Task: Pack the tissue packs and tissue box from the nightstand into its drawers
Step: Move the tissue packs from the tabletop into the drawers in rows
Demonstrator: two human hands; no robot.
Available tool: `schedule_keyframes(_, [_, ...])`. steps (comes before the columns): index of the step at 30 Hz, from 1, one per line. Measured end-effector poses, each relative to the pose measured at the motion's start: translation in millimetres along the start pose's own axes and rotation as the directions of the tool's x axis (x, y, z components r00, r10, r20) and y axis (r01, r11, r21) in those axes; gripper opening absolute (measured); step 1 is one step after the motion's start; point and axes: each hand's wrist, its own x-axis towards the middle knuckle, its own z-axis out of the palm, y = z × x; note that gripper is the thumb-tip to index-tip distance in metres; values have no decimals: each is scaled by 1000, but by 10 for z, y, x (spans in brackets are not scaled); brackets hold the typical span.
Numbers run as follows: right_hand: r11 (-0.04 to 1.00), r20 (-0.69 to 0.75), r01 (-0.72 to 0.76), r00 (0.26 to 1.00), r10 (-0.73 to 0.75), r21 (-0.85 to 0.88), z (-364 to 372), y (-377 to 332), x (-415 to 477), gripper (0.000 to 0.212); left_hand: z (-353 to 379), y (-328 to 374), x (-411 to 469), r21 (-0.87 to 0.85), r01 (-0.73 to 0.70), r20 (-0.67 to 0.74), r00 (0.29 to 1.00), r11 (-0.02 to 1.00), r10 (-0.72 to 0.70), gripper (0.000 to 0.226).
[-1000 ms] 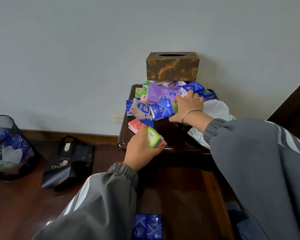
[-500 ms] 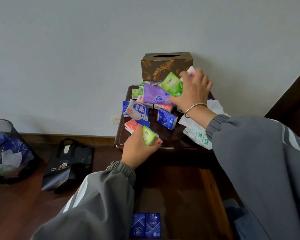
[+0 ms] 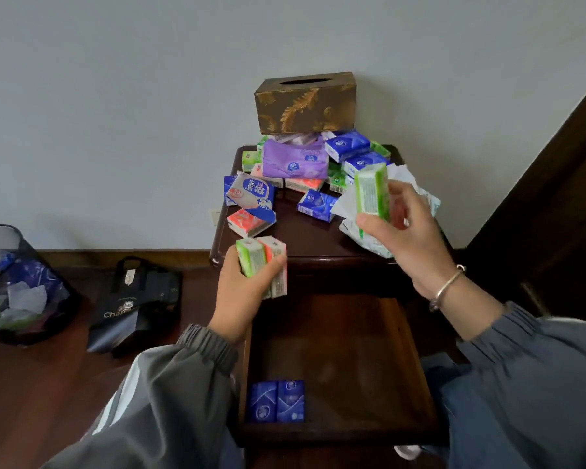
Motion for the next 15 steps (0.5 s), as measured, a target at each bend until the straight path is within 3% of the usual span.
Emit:
schedule_keyframes(3, [948,219,-207,963,155,240,-125,221,-366,40,-2,-116,-267,-97,127,58,991,987,-122,58])
schedule_keyframes(5, [909,341,-348,903,260,231,-143,418,-583,43,-10,-257,-413,-100,221,69,974,970,-215,64])
schedule_keyframes(8, [883,389,-469,809,442,-27,-26,784,-884,53,-27,-557,-560,-60,332,16,943,941,-332,68])
schedule_keyframes(11, [799,371,-508,709,600,-322,247,1233,-1085,54,-62,-884,-579,9,411,-97,908,911,-409,57])
schedule_keyframes(15, [572,266,-377,614,743,-728,610,1783,-1153,75,-142,-1085,-493,37,469,-139,877,883,-460,47])
